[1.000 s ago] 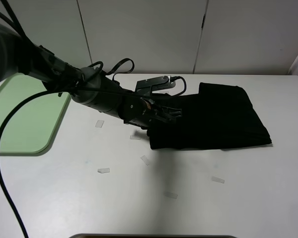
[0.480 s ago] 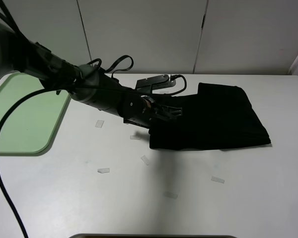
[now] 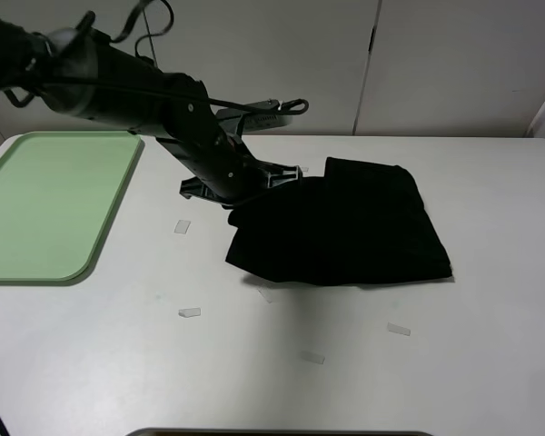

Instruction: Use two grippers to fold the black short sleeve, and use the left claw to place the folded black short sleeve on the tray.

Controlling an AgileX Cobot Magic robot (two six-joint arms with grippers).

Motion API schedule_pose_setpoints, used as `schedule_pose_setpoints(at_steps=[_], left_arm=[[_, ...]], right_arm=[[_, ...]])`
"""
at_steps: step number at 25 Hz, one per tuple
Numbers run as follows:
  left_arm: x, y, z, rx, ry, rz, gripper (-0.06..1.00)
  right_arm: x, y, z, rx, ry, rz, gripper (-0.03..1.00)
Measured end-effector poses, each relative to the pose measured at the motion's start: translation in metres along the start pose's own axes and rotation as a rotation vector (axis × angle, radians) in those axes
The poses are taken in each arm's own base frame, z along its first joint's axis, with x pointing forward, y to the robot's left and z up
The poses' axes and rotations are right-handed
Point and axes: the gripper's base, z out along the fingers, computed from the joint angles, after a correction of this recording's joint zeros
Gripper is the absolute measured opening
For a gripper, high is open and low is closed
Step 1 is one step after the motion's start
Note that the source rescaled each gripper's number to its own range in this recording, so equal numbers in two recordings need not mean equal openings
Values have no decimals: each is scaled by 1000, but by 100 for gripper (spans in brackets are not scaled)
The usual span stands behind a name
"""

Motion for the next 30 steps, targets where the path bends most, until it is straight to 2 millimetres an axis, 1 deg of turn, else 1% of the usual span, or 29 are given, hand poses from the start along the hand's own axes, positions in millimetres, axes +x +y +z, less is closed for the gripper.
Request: schedule_pose_setpoints(at_steps=[4,10,14,18,22,30], left_arm=[[-2,13,-24,-42,77,66,5],[-1,28,-62,-175,162,213,5],[1,31,-86,-233,190,262,5],[2,28,-103,-227,173,263,5],[5,20,-104,-176,175,233,5],[17,-15,-99,-103,130,314,5]], right_arm=[[0,0,0,0,0,0,100],[0,0,0,0,0,0,100],[0,0,0,0,0,0,100],[0,0,0,0,0,0,100],[0,0,0,0,0,0,100],[0,0,0,0,0,0,100]])
